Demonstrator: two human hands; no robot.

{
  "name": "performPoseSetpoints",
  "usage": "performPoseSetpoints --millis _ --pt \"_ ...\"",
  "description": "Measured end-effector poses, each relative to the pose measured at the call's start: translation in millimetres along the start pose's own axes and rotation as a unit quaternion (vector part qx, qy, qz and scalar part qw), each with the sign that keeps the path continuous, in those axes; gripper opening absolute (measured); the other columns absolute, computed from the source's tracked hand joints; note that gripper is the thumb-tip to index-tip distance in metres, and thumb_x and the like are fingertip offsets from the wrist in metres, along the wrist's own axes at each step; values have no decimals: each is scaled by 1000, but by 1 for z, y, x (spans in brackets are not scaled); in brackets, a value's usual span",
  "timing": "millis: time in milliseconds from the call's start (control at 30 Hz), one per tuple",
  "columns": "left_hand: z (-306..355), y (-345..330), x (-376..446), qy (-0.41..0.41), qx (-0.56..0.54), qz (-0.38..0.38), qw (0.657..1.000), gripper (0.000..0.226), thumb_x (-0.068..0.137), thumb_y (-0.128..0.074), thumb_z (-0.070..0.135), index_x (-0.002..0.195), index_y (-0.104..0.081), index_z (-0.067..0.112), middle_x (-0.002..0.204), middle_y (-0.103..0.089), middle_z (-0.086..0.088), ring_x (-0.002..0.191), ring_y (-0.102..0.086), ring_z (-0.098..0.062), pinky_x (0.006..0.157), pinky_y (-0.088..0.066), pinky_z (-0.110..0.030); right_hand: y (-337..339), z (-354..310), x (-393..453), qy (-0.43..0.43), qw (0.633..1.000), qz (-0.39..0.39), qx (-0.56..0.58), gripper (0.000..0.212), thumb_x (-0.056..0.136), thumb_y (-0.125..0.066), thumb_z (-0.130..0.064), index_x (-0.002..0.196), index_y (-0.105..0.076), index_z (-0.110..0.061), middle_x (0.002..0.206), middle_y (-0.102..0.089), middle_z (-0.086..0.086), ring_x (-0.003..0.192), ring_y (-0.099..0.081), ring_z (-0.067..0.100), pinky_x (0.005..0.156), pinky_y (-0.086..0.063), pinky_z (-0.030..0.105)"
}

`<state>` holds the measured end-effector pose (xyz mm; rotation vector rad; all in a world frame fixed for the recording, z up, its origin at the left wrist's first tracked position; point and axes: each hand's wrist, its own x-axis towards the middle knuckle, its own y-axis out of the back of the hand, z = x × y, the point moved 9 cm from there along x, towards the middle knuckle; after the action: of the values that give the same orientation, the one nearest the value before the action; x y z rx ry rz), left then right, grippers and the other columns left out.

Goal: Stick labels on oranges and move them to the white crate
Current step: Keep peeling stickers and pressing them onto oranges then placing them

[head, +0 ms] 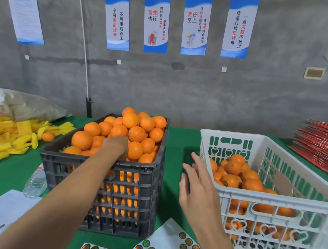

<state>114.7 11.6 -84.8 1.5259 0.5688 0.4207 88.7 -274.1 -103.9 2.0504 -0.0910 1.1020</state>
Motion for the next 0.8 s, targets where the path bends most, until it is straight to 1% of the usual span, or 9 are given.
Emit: performPoseSetpoints --millis 167,233,333,433,500,567,667,767,800 --pt "1 12 -7 18 -43 74 996 58 85 -76 37 132 -50 12 143 -46 -17 132 -46 -36 105 -44 -43 -15 6 -6 -4 1000 -18 5 30 94 -66 -15 124 -69 -10 152 -50 6 121 -63 22 92 -58 38" --pt "3 24 -20 12 -116 148 982 56 78 -81 45 114 -58 10 139 -43 -20 129 -43 -41 100 -44 -46 -18 7 -8 -4 1000 -23 4 31 94 -66 -15 125 -69 -11 151 -51 5 121 -63 21 93 -56 35" --pt "16 51 -61 -56 -229 297 925 52 68 -84 45 83 -57 3 114 -53 -21 111 -49 -41 81 -42 -42 -25 7 -10 2 999 -45 4 34 97 -62 -15 130 -66 -11 154 -47 5 128 -58 22 101 -51 35" --pt "39 59 -115 -140 -297 408 852 49 69 -78 35 104 -67 3 103 -62 -15 100 -51 -34 81 -39 -38 -26 3 -12 25 998 -49 3 38 98 -59 -15 135 -62 -8 153 -48 8 131 -55 25 106 -49 37" --pt "53 51 -152 -194 -334 458 801 55 71 -79 27 120 -65 7 110 -65 -8 100 -48 -28 84 -42 -35 -23 2 -14 35 998 -41 23 44 98 -60 -15 141 -56 -6 151 -50 9 133 -54 25 109 -48 38" --pt "68 33 -178 -251 -330 483 771 56 75 -79 24 126 -63 8 120 -64 -5 103 -47 -26 88 -43 -32 -23 6 -19 30 997 -46 60 50 99 -59 -18 147 -49 -8 151 -51 7 136 -51 21 110 -47 36" --pt "93 -10 -193 -310 -286 472 774 57 81 -75 25 132 -60 5 129 -61 -6 109 -50 -25 95 -43 -29 -34 20 -34 10 990 -88 111 41 96 -60 -21 136 -53 -17 132 -59 0 117 -57 18 91 -53 33" --pt "115 -61 -188 -328 -259 383 824 60 85 -68 40 137 -57 10 130 -59 1 111 -51 -20 92 -48 -26 -60 40 -60 -23 977 -179 113 4 93 -59 -23 95 -57 -24 93 -59 -2 82 -56 15 68 -50 33" --pt "120 -79 -183 -325 -256 349 841 62 86 -63 46 137 -57 12 131 -59 3 111 -51 -19 90 -51 -27 -71 47 -71 -34 969 -222 104 10 92 -58 -20 85 -53 -26 86 -58 -2 76 -54 14 66 -49 35"
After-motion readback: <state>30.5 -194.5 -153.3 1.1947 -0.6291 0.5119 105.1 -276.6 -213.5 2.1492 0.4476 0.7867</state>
